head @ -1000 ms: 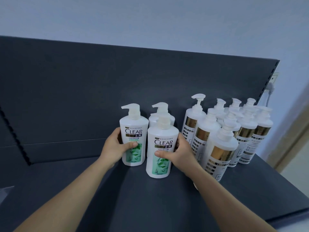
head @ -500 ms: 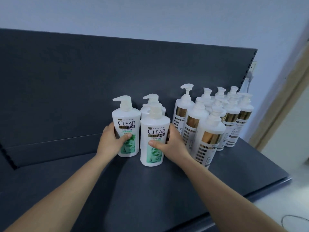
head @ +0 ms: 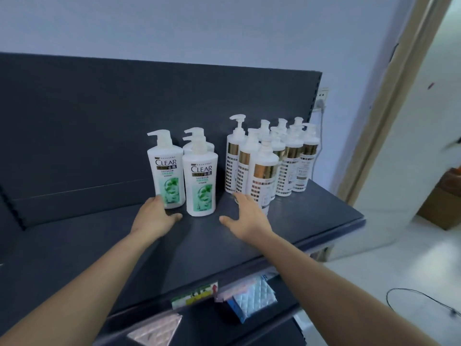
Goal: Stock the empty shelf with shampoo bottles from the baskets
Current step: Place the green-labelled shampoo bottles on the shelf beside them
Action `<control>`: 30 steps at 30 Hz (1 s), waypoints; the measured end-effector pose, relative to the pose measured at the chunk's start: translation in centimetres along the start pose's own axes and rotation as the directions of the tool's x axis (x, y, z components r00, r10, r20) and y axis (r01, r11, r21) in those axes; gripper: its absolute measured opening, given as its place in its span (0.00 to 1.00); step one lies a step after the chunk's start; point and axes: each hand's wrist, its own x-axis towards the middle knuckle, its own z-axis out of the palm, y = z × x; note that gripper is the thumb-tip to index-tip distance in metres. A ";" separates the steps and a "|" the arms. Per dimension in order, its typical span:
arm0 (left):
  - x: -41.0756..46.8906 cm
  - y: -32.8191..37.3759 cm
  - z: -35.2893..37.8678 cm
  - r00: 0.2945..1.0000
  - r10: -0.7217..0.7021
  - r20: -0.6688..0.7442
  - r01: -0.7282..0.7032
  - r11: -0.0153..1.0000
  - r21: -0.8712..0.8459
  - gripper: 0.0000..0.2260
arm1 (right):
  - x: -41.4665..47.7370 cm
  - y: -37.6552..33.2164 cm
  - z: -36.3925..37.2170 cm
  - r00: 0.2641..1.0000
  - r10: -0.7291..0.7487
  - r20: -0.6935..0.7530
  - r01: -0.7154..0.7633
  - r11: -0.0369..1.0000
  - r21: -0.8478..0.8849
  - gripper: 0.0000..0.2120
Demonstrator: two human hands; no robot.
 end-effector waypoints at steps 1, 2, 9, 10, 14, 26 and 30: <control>-1.3 0.5 0.1 0.999 0.036 -0.001 -0.036 0.999 0.024 0.25 | -1.2 0.4 -0.4 1.000 0.002 0.007 -0.002 1.000 -0.015 0.35; -2.6 1.2 0.3 0.998 0.068 -0.001 -0.068 0.997 0.047 0.26 | -2.4 0.9 -0.8 1.000 0.007 0.010 -0.006 1.000 -0.028 0.35; -11.8 6.3 1.6 0.943 0.329 0.046 -0.332 0.928 0.167 0.27 | -11.5 5.3 -3.6 0.995 0.096 -0.024 -0.099 0.982 -0.160 0.29; -12.8 7.0 1.8 0.931 0.361 0.056 -0.365 0.914 0.178 0.28 | -12.8 6.0 -4.0 0.993 0.118 -0.025 -0.121 0.977 -0.178 0.29; -16.5 10.0 2.9 0.867 0.486 0.112 -0.499 0.842 0.207 0.30 | -17.7 8.4 -5.7 0.974 0.223 -0.035 -0.225 0.943 -0.247 0.26; -25.3 14.2 9.7 0.521 0.785 0.335 -0.850 0.514 0.117 0.21 | -33.2 10.9 -7.5 0.810 0.558 -0.182 -0.586 0.754 -0.296 0.30; -29.7 15.9 11.9 0.419 0.821 0.389 -0.899 0.436 0.048 0.22 | -39.6 11.6 -7.5 0.720 0.656 -0.227 -0.694 0.671 -0.262 0.30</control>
